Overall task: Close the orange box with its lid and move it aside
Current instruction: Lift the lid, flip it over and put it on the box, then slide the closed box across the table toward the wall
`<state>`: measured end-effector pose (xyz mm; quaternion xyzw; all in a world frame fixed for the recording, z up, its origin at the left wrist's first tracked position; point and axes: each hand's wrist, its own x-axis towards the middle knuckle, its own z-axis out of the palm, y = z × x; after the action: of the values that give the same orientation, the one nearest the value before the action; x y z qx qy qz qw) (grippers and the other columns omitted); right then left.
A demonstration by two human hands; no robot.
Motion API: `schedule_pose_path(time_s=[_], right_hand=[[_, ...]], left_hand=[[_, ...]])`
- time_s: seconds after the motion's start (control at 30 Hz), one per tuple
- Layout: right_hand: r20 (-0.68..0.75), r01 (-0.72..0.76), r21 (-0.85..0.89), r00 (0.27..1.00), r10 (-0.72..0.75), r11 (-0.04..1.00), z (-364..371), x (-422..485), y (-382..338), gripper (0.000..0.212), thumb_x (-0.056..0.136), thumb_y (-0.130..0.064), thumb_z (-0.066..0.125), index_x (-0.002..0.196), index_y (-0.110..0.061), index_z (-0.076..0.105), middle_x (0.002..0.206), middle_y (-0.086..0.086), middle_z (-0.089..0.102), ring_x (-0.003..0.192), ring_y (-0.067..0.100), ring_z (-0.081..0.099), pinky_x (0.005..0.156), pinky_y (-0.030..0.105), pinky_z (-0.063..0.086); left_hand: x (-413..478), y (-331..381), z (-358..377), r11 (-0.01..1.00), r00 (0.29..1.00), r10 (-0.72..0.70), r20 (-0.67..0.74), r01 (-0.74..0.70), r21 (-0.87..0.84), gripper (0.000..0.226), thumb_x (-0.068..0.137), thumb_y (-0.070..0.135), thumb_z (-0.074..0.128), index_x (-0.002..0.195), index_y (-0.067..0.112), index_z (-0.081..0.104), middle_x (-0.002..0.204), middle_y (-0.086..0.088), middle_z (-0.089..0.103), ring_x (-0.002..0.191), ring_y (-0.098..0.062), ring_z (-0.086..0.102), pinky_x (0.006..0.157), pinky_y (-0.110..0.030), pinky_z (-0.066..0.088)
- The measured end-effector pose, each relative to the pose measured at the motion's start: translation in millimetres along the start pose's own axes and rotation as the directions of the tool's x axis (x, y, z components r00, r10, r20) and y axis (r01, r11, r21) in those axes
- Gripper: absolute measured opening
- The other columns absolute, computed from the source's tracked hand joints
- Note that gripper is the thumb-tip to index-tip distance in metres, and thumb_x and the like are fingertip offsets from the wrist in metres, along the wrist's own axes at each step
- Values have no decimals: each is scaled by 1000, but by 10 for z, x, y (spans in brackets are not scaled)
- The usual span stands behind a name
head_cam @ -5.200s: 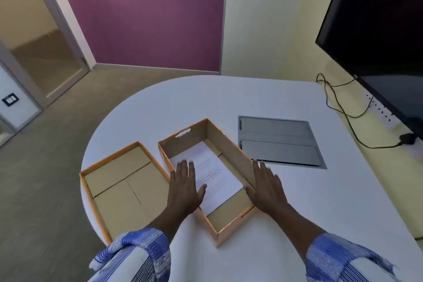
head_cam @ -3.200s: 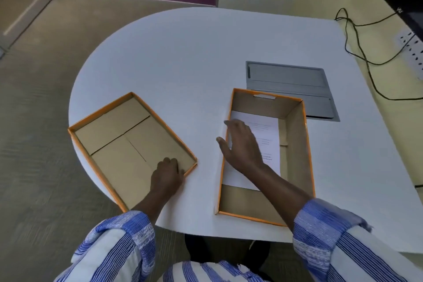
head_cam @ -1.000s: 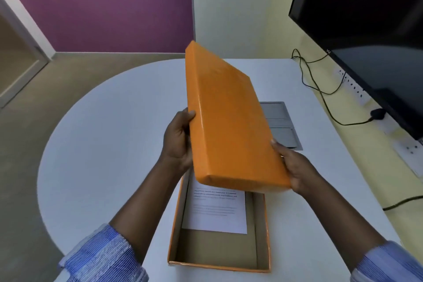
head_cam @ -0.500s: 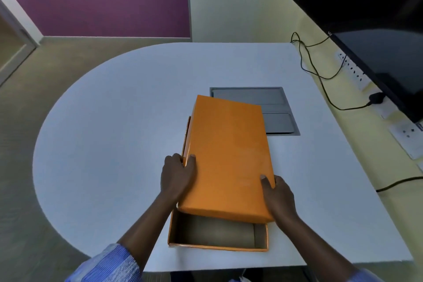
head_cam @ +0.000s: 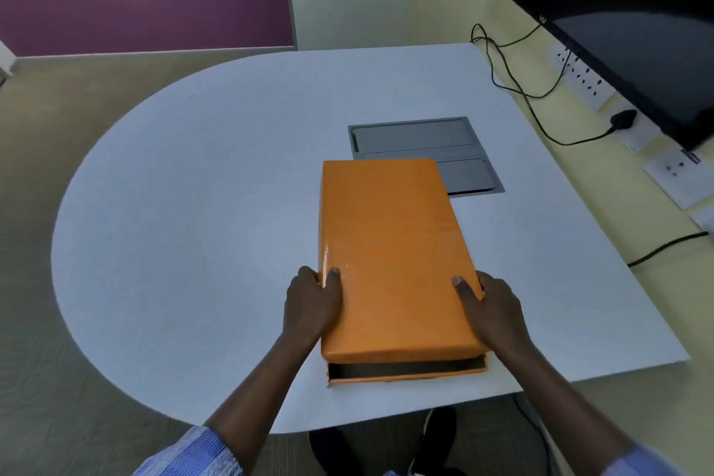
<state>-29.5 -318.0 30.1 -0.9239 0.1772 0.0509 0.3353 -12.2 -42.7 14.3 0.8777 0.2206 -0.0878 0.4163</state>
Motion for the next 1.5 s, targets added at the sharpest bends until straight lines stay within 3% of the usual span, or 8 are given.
schedule_pose_path(time_s=[0.1,0.23,0.33,0.47,0.6,0.9,1.07,1.5], right_hand=[[29,-12,-23,999,12,1000,-26,-30,4,51,97,-53,46,127,-14,61,103,5,65,78,19,55,63,29,40],[97,-68,-50,993,73,996,-80,-108,92,57,97,-56,45,136,-15,54,126,11,65,103,30,63,82,38,47],[165,-101,-36,981,105,994,-95,-197,160,62,97,-57,45,144,-16,47,136,11,60,116,33,60,94,44,48],[231,-130,76,967,109,989,-151,-319,246,63,95,-58,48,143,-18,47,134,8,60,108,28,61,87,39,49],[367,-150,140,926,89,979,-311,-439,355,62,86,-61,62,132,-21,51,117,1,64,97,21,64,75,36,55],[507,-125,71,859,73,990,-419,-535,493,48,80,-44,78,110,-15,55,103,6,65,95,22,65,82,40,57],[529,-166,131,845,73,977,-435,-571,578,55,77,-50,79,114,-20,52,107,3,63,97,20,64,82,39,56],[574,-251,70,802,167,965,-350,-596,713,83,83,-57,70,145,-10,40,124,13,60,108,26,60,84,39,54]], left_hand=[[-56,-12,-36,999,999,24,32,-24,22,33,97,52,48,100,19,46,94,2,56,77,-15,59,61,-28,46],[-188,-59,-39,999,997,9,81,-13,50,42,97,51,51,113,12,54,104,-4,61,86,-21,61,79,-44,61],[-333,-118,-35,998,994,-1,109,-7,66,54,96,51,53,128,8,53,122,-11,65,90,-22,61,83,-43,60],[-555,-158,-72,998,986,-41,159,32,61,63,93,56,56,135,9,49,130,-12,62,94,-24,62,78,-39,60],[-771,-223,-164,994,945,-109,309,104,35,71,81,61,70,126,9,51,118,-9,62,88,-22,64,54,-25,53],[-1040,-263,-98,978,927,-185,325,207,-33,52,82,32,81,113,-5,60,111,-21,66,80,-25,65,63,-25,54],[-1116,-282,-78,957,923,-222,313,268,-111,55,80,41,80,107,-4,62,93,-18,59,68,-21,54,58,-25,46],[-1182,-459,67,963,941,-200,272,240,-123,44,84,37,75,107,3,59,101,-16,65,84,-23,60,71,-32,52]])
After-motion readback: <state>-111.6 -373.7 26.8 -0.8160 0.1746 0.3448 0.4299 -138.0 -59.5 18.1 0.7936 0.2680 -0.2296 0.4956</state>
